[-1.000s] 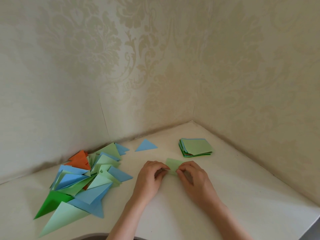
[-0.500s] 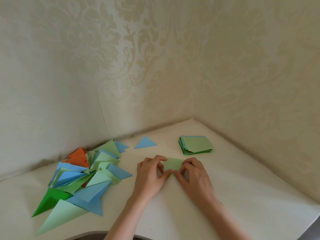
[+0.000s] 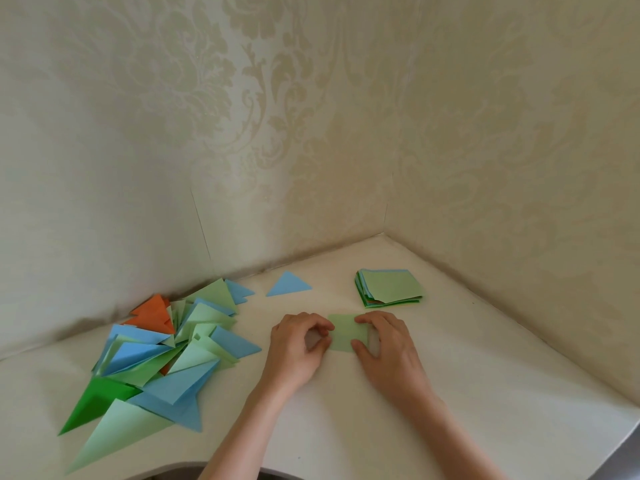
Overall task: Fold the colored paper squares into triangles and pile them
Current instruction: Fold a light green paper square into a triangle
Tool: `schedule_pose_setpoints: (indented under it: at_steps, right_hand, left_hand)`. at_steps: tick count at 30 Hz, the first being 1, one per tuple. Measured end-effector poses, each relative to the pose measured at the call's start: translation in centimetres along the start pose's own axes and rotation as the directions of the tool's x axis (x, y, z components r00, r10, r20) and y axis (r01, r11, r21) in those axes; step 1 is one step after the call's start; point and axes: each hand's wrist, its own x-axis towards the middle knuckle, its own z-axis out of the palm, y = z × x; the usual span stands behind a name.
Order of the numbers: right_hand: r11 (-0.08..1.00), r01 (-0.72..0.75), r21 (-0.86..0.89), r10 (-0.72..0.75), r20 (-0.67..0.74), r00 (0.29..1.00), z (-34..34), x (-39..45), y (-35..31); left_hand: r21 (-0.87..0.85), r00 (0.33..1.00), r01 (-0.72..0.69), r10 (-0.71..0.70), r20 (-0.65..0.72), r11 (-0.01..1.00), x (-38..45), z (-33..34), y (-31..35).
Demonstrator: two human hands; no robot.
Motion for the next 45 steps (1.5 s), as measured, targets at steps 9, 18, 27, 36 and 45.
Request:
schedule_pose_setpoints:
  at_steps: [9,18,27,36,45]
  right_hand:
    - [0.983,-0.077,0.166,0.071,0.038,0.997,-1.4,-0.1,-1.1]
    - [0.982,0.032,0.187,-0.026,-0.034,0.999,-1.3,-0.7,-1.2]
    - [0.987,0.149,-0.057,-0.153,-0.092,0.984,-0.2,-0.5,0.3]
    - [0.995,-0.055,-0.087,0.054,-0.015,0.998,0.1,0.2,-0.2]
    - [0.965,-0.157,-0.209,0.164,0.014,0.986,0.4,0.8,-0.8]
  left_hand:
    - [0.349,0.983,-0.147,0.097,0.157,0.926,-0.1,-1.2,1.6]
    - [0.405,0.975,-0.216,0.175,0.136,0.889,-2.4,0.2,2.8]
    - [0.242,0.981,-0.196,0.186,0.062,0.950,-2.0,-0.9,0.1]
    - [0.054,0.989,0.119,-0.114,-0.097,0.991,-2.3,-0.3,1.7]
    - [0.110,0.975,0.158,-0.137,-0.173,0.981,-2.1,0.4,2.3]
